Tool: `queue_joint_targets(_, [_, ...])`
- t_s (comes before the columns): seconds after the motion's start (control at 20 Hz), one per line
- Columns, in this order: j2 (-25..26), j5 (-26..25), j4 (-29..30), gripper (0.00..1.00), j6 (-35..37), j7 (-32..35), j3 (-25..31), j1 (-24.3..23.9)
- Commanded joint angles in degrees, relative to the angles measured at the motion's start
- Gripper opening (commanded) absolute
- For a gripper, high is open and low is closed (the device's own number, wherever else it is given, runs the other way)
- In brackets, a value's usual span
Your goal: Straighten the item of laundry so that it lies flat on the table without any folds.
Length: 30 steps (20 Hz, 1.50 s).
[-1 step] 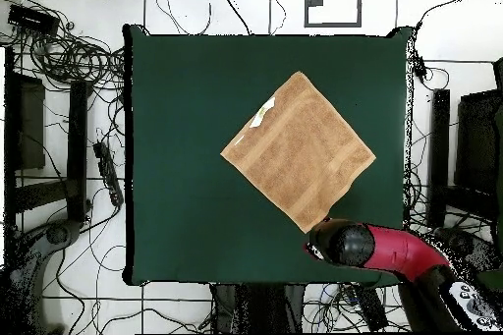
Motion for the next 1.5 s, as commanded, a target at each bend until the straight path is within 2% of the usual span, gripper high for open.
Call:
queue_joint_targets(0.05, [-0.9,6.1,-7.3,1.0,4.5,17.2,-2.1,4.1])
queue_joint_targets(0.6, [-1.5,8.8,-11.7,1.0,11.0,15.2,-4.5,5.4])
queue_joint_targets(1.0, [0.6,11.4,-13.4,1.0,8.0,17.8,-5.9,5.1])
queue_joint_targets(1.5, [5.6,16.6,-20.2,1.0,7.9,21.4,-9.5,4.8])
